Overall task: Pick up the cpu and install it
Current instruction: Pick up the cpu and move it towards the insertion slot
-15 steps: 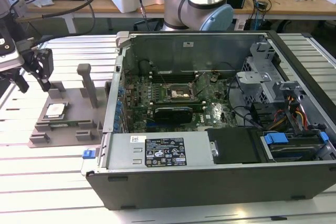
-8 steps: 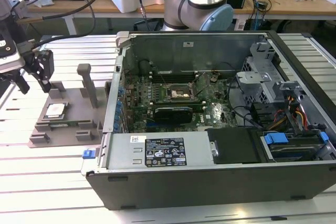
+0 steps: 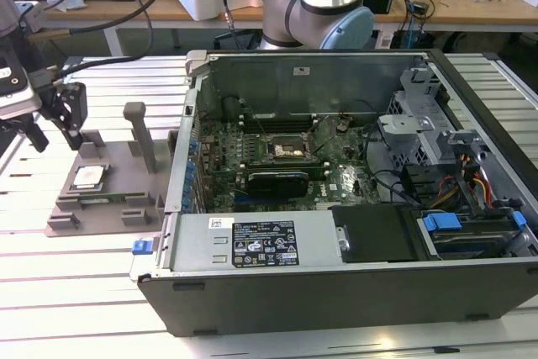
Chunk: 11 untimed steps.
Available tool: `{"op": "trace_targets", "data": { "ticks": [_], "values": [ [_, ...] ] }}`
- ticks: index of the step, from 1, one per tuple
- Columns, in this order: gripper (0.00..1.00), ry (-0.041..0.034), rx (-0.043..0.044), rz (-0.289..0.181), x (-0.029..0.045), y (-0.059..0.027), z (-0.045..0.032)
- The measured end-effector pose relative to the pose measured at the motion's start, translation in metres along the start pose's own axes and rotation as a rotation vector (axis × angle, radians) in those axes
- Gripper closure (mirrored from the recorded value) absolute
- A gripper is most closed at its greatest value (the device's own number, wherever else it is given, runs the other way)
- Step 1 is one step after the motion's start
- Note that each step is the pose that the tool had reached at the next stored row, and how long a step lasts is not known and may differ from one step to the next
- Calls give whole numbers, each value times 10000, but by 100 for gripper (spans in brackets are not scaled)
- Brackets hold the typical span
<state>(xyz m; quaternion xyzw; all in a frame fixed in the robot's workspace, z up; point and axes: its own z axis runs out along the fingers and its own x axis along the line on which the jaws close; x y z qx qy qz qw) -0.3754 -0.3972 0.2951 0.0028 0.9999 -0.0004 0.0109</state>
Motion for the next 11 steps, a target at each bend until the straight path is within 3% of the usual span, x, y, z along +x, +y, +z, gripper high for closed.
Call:
{"op": "trace_targets", "data": {
  "ticks": [11],
  "values": [
    [46,1,0,1,2,0,76]
  ]
}}
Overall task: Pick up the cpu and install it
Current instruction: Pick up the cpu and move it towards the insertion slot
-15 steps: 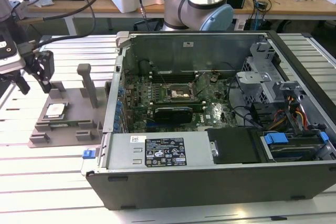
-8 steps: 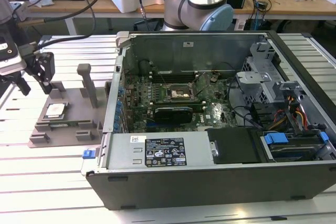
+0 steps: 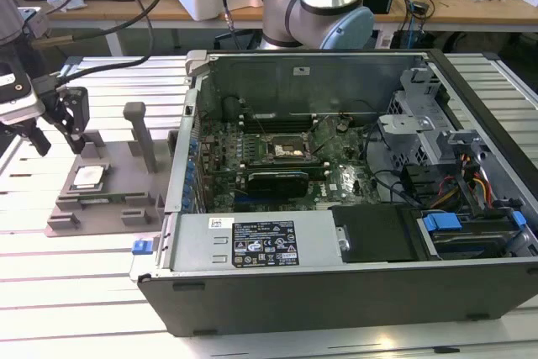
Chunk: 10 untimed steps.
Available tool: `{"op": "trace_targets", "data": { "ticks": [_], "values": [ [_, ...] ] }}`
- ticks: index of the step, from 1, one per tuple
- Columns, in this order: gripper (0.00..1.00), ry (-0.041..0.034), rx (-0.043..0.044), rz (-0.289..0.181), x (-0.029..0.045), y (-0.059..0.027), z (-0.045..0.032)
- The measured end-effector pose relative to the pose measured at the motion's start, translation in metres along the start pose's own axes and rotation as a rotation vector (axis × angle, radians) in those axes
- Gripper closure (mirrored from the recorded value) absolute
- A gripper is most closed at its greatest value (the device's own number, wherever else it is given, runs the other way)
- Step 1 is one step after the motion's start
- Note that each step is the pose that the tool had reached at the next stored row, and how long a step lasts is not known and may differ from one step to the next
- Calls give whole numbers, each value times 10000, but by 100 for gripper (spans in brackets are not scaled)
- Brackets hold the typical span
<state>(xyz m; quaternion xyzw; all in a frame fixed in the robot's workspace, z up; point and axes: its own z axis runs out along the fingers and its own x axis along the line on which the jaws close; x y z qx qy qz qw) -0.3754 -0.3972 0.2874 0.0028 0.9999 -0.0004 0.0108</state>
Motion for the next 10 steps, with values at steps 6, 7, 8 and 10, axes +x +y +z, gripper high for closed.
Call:
{"op": "trace_targets", "data": {
  "ticks": [6,7,8,10],
  "values": [
    [46,-1,76,-5,-3,96,139],
    [46,0,88,-8,-2,136,159],
    [46,1,97,-11,-1,175,177],
    [46,-1,102,-22,3,241,219]
  ]
}}
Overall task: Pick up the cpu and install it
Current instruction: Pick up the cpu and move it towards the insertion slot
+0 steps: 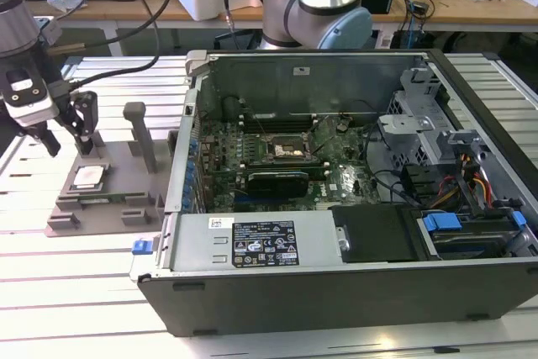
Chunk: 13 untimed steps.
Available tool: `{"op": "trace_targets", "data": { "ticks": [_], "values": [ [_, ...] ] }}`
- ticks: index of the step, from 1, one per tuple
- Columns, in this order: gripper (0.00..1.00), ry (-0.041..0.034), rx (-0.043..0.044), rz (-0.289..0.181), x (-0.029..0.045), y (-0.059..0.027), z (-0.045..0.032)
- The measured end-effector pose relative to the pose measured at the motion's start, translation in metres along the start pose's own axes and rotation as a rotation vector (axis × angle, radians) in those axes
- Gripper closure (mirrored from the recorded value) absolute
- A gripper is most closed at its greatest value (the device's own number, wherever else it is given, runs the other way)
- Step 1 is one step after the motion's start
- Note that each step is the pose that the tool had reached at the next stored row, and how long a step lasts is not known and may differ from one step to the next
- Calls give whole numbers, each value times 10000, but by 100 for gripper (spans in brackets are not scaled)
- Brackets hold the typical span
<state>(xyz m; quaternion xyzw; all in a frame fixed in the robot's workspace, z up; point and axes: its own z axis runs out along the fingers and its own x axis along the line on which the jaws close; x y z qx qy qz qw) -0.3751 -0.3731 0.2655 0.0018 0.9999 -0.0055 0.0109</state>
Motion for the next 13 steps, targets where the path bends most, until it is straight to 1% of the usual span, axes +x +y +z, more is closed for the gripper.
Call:
{"op": "trace_targets", "data": {
  "ticks": [1,3,4,9,11,13],
  "values": [
    [46,0,0,-12,26,36,46],
    [46,1,0,-29,82,38,113],
    [46,-1,-1,-37,96,31,145],
    [46,0,-2,-66,99,27,254],
    [46,0,-2,-93,101,28,317],
    [46,1,-2,-106,102,28,362]
  ]
}}
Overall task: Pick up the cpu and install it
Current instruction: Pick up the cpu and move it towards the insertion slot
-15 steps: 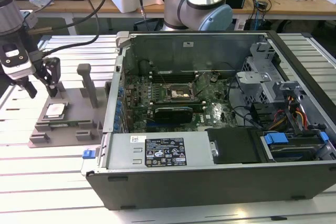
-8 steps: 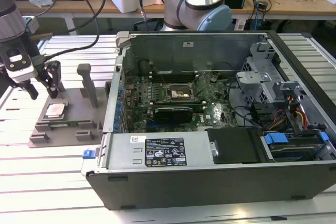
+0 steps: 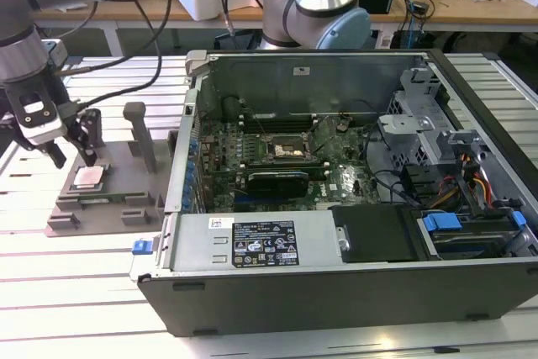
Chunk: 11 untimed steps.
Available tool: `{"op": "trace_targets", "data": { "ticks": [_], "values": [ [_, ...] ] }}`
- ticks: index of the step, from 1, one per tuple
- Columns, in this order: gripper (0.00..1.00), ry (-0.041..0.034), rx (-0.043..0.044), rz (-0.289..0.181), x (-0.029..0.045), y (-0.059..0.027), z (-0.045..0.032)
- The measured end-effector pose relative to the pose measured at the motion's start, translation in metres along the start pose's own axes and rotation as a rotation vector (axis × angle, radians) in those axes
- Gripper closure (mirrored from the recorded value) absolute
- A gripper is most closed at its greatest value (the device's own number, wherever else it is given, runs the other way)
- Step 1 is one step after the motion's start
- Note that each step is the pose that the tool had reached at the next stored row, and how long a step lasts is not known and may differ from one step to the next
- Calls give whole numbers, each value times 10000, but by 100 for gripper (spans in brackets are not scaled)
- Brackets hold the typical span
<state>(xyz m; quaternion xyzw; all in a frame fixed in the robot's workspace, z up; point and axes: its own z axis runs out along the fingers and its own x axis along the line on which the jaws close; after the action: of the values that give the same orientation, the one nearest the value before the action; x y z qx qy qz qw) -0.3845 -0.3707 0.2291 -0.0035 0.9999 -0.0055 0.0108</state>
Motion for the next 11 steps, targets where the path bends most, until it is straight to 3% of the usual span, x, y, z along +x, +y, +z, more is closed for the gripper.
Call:
{"op": "trace_targets", "data": {
  "ticks": [11],
  "values": [
    [46,-7,-12,-514,-36,2,165]
  ]
}}
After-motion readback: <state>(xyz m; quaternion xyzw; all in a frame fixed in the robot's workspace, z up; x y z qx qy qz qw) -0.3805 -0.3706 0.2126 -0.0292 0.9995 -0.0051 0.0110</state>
